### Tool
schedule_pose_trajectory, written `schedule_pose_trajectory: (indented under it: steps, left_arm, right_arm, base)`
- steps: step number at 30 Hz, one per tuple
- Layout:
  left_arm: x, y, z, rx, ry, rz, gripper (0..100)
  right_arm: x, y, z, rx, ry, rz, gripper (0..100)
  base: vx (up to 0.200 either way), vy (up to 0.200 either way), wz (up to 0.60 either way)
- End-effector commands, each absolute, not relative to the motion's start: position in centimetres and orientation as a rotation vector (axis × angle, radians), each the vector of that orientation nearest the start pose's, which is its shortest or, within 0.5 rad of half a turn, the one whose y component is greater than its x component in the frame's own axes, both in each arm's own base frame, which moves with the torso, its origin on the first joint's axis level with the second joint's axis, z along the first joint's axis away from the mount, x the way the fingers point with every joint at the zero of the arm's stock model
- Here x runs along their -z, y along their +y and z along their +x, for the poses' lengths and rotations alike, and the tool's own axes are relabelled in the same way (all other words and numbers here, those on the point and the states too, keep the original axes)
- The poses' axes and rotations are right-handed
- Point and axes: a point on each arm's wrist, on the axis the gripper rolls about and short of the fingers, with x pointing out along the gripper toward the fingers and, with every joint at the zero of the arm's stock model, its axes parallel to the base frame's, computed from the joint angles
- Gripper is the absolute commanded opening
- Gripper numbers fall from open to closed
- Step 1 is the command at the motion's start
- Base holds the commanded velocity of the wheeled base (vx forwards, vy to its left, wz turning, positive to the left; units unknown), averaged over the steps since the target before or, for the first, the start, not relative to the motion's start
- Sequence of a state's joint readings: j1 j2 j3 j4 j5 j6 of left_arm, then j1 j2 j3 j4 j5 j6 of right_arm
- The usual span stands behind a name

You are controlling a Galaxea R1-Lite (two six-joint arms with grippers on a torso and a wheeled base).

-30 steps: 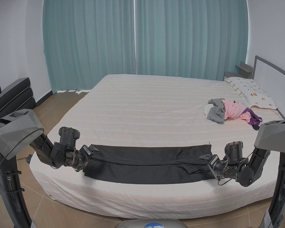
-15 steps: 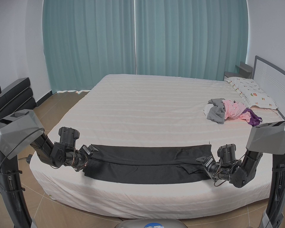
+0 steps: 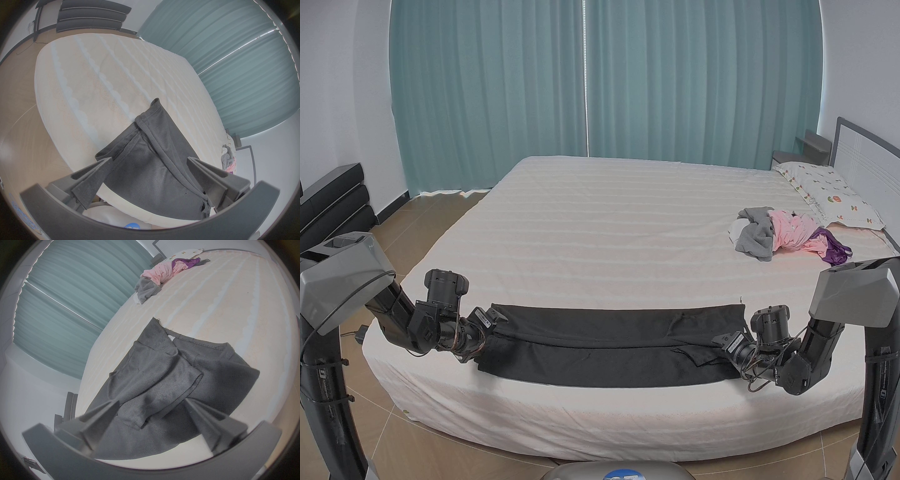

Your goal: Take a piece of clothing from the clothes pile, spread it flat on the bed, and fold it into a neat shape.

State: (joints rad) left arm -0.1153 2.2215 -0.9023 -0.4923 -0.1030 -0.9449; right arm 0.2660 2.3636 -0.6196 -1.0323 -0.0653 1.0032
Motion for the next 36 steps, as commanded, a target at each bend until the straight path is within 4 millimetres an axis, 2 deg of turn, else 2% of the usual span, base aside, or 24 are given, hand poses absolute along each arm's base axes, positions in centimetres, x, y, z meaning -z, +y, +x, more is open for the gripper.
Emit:
schedule_pose_trajectory:
  steps: [1, 13, 16, 18, 28, 36]
  left_arm:
    - [-1.1, -4.4, 36.5, -0.203, 0.865, -0.879, 100]
    - [-1.1, -4.5, 36.4, -0.204, 0.868, -0.878, 100]
    - [-1.1, -4.5, 36.4, -0.204, 0.868, -0.878, 100]
    - [-1.0, -4.5, 36.4, -0.205, 0.869, -0.876, 100]
    - [-0.9, -4.5, 36.3, -0.207, 0.875, -0.872, 100]
    - [-0.8, -4.5, 36.3, -0.209, 0.875, -0.872, 100]
  right_arm:
    - [4.5, 8.8, 32.3, 0.176, 0.742, 0.836, 0]
    - [3.5, 8.4, 32.4, 0.17, 0.721, 0.865, 0]
    - [2.7, 8.4, 32.1, 0.167, 0.709, 0.894, 0]
    - [2.1, 8.4, 31.6, 0.163, 0.707, 0.898, 0]
    - [1.8, 8.8, 29.4, 0.154, 0.755, 0.87, 0]
    - [2.5, 8.5, 28.0, 0.166, 0.808, 0.818, 0]
  base:
    - [0.0, 0.0, 0.0]
    - [0.0, 0.0, 0.0]
    - [0.0, 0.0, 0.0]
    - [0.0, 0.0, 0.0]
    - [0.0, 0.0, 0.0]
    - [0.0, 0.0, 0.0]
